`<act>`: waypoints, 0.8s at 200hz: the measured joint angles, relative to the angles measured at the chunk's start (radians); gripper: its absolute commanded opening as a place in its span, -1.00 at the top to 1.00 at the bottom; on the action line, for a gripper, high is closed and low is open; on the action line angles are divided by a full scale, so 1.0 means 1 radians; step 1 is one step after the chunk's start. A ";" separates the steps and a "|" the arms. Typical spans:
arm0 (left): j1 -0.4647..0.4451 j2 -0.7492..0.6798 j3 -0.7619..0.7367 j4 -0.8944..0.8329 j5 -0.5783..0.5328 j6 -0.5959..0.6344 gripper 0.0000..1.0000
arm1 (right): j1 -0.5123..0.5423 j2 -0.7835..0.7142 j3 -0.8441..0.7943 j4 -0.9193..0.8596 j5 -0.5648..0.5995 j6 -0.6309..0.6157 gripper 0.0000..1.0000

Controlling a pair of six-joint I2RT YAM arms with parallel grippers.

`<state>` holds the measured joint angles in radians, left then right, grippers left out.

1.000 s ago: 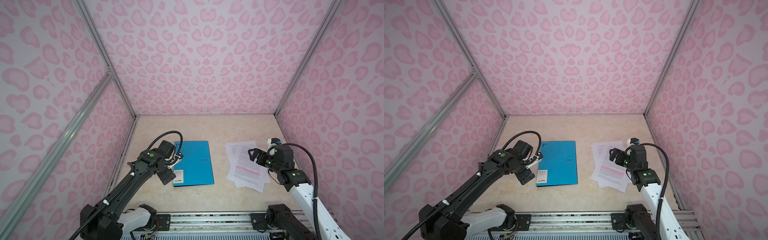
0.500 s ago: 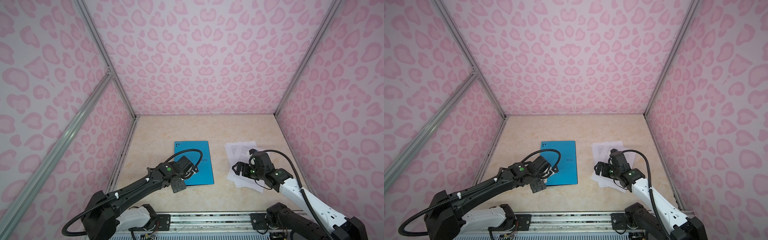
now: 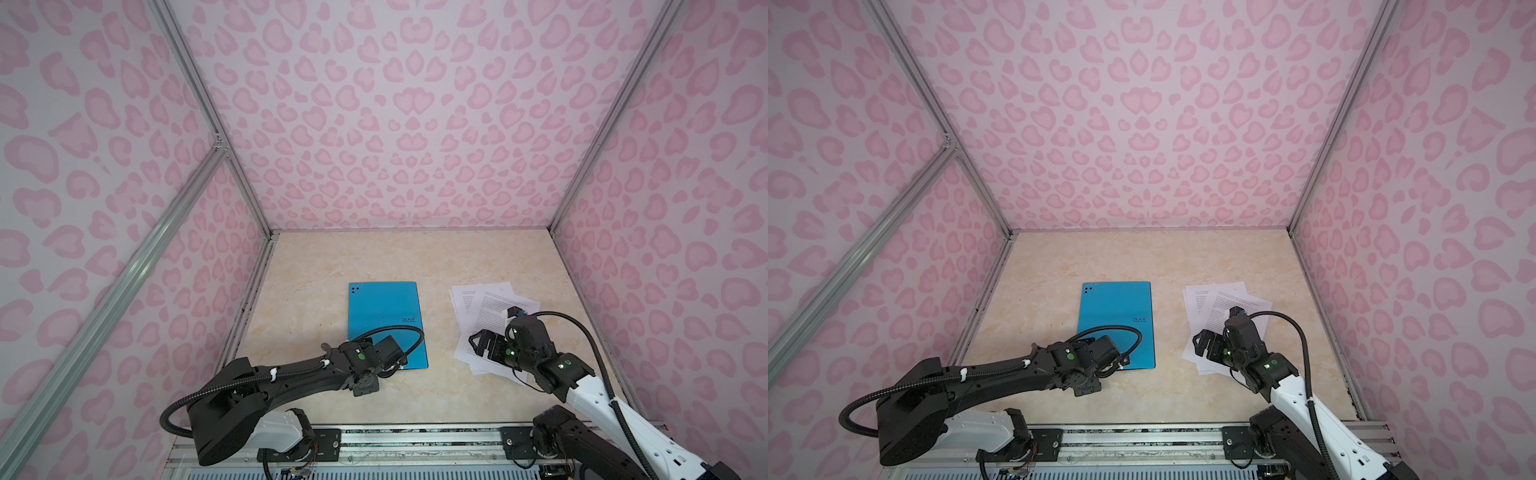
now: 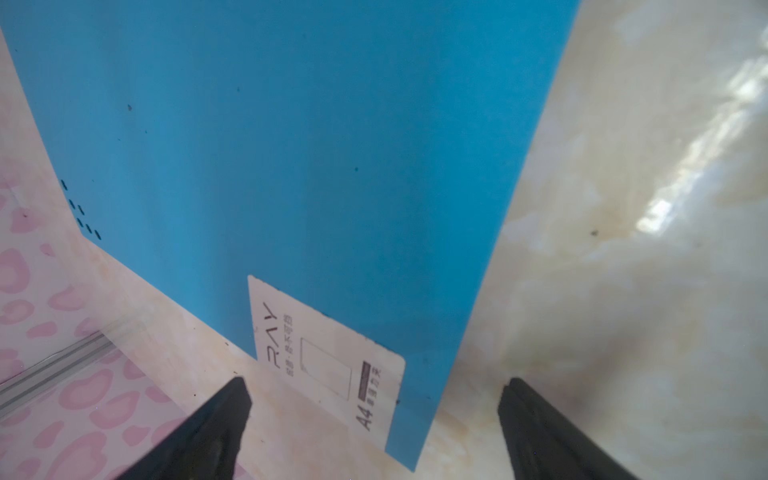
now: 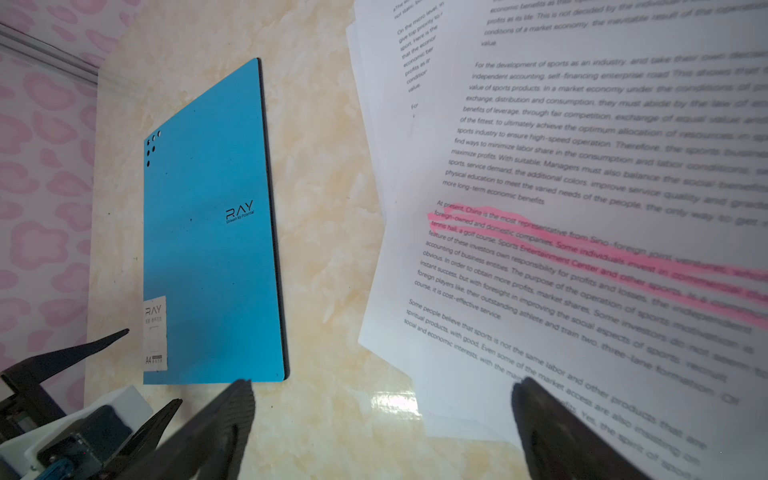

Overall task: Put the files into the folder
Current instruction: 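Move the left gripper to the teal folder while the right approaches the papers, then grip the teal folder's edge with the left gripper while the right reaches over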

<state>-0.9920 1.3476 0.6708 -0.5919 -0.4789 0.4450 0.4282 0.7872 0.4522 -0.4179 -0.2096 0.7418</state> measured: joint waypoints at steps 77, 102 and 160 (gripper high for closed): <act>-0.012 -0.018 -0.045 0.085 -0.040 -0.008 -0.95 | -0.003 -0.008 -0.015 0.001 0.000 0.007 -0.99; -0.014 -0.030 -0.053 0.113 -0.053 -0.007 -0.95 | -0.003 -0.010 -0.013 0.001 0.000 0.006 -0.99; -0.016 -0.034 -0.076 0.170 -0.087 0.001 -0.95 | -0.005 -0.021 0.001 -0.001 0.000 0.005 -0.99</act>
<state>-1.0080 1.3136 0.5945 -0.4221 -0.5663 0.4461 0.4236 0.7658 0.4530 -0.4191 -0.2100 0.7471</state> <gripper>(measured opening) 0.974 0.994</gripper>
